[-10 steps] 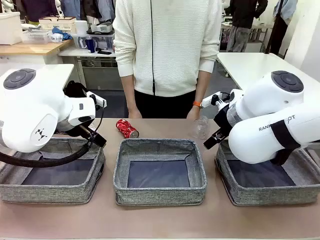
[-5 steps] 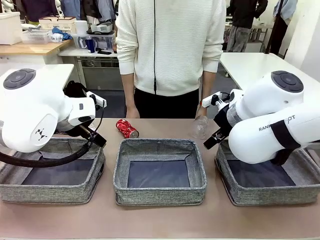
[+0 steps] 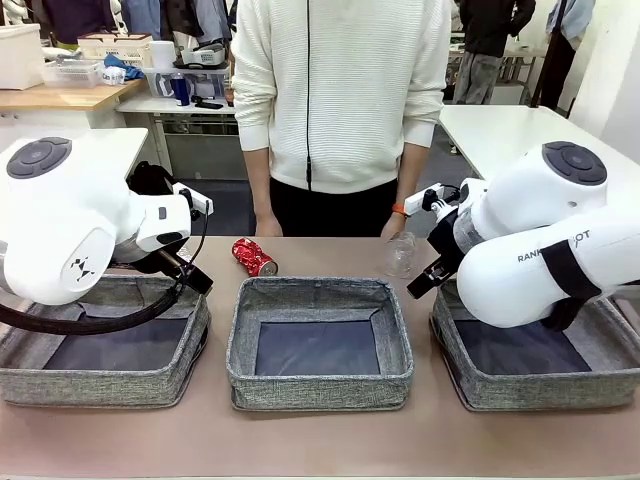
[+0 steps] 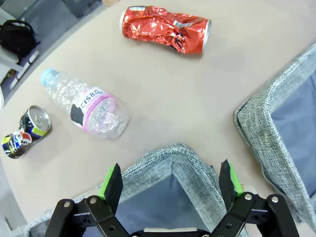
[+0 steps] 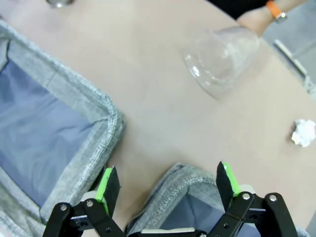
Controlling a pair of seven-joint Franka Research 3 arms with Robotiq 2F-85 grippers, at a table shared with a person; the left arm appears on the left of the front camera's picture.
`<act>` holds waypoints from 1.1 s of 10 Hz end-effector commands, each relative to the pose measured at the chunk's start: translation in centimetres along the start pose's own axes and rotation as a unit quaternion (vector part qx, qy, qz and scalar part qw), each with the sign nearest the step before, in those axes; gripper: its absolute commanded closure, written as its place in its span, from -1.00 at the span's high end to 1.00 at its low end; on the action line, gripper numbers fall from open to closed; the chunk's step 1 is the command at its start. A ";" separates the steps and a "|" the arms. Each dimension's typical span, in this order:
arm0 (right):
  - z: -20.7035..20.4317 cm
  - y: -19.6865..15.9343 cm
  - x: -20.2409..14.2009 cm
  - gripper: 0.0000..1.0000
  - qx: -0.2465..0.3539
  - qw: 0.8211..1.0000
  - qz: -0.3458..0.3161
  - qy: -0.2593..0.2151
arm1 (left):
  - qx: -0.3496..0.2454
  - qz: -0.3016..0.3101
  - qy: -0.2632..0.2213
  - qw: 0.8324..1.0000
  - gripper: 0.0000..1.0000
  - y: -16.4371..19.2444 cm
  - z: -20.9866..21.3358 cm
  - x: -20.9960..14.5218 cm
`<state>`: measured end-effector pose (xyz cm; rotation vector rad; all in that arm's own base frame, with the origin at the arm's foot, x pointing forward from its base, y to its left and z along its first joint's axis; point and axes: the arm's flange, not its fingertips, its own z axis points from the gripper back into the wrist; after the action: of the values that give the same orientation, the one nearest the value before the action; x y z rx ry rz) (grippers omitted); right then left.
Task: Sort the waste into the appropriate baskets.
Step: Pick up the waste item pointed out by the person.
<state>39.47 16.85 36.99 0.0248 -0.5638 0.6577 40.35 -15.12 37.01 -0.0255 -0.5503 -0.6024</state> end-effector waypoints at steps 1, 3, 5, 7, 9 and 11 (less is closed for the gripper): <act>0.0 0.0 0.0 1.00 0.000 1.000 0.000 0.000 | 0.000 0.000 0.000 1.000 1.00 0.0 0.0 0.0; 9.1 -1.4 0.6 1.00 -0.008 1.000 -0.007 0.027 | -0.038 0.000 0.012 0.999 1.00 0.0 9.4 1.5; 19.4 0.0 -0.8 1.00 -0.033 0.998 -0.044 0.011 | -0.058 -0.010 0.049 0.997 1.00 -2.0 19.8 0.0; 23.1 2.1 -4.0 1.00 -0.070 0.997 -0.026 -0.002 | -0.013 -0.055 0.003 0.998 1.00 -4.4 23.0 -3.0; 22.8 0.2 -0.8 1.00 -0.039 0.999 -0.030 -0.004 | -0.037 -0.036 0.020 0.998 1.00 -4.0 22.5 -1.1; 25.3 1.3 -1.7 1.00 -0.072 0.997 -0.026 -0.003 | 0.005 -0.052 -0.004 0.999 1.00 -4.6 25.3 -1.6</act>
<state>26.07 12.04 56.81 -0.0789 -0.5964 0.5679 25.40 -13.70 56.44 -0.0043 -0.5332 -0.6981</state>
